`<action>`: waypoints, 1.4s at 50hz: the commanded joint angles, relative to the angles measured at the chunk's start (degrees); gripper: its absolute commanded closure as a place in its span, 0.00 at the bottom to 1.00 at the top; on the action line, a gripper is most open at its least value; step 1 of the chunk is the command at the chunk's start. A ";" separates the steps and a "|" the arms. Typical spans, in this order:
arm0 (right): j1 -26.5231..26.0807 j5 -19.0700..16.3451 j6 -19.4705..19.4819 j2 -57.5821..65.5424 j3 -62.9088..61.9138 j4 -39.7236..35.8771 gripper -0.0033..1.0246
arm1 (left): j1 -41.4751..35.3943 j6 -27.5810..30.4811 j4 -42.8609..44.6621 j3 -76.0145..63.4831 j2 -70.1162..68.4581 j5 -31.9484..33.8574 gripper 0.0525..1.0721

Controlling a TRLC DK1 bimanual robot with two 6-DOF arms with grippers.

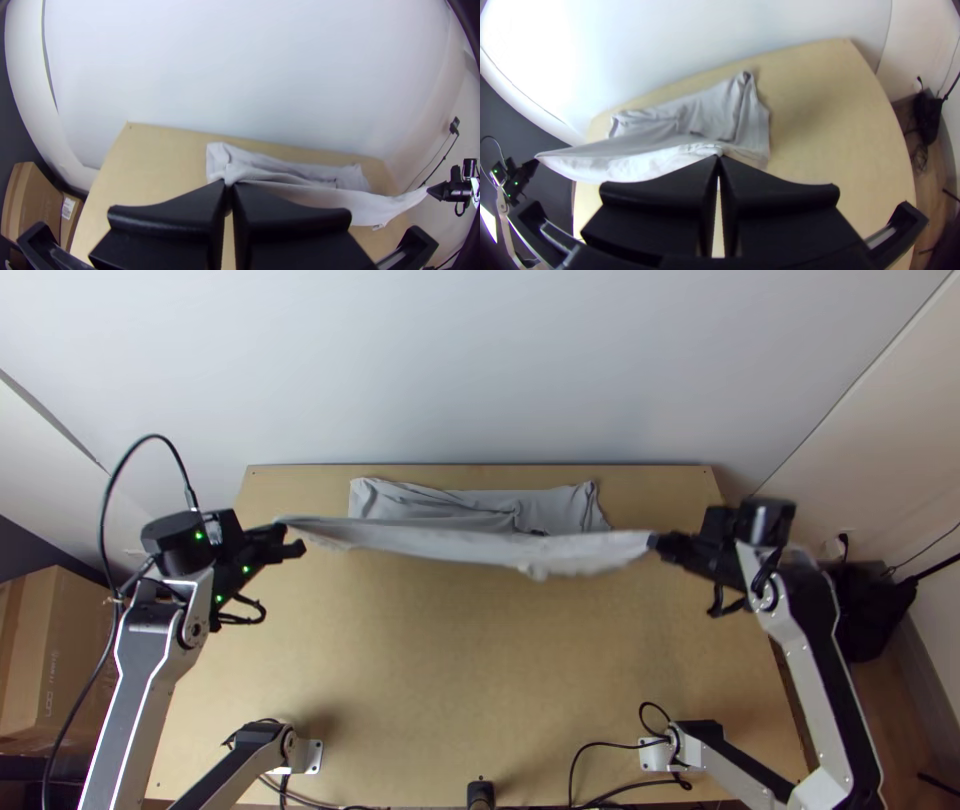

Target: Fold the t-shirt

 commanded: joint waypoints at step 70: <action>7.98 -0.95 -0.42 -7.58 56.45 -1.83 0.98 | -2.01 9.03 10.69 23.79 -23.69 -9.56 0.98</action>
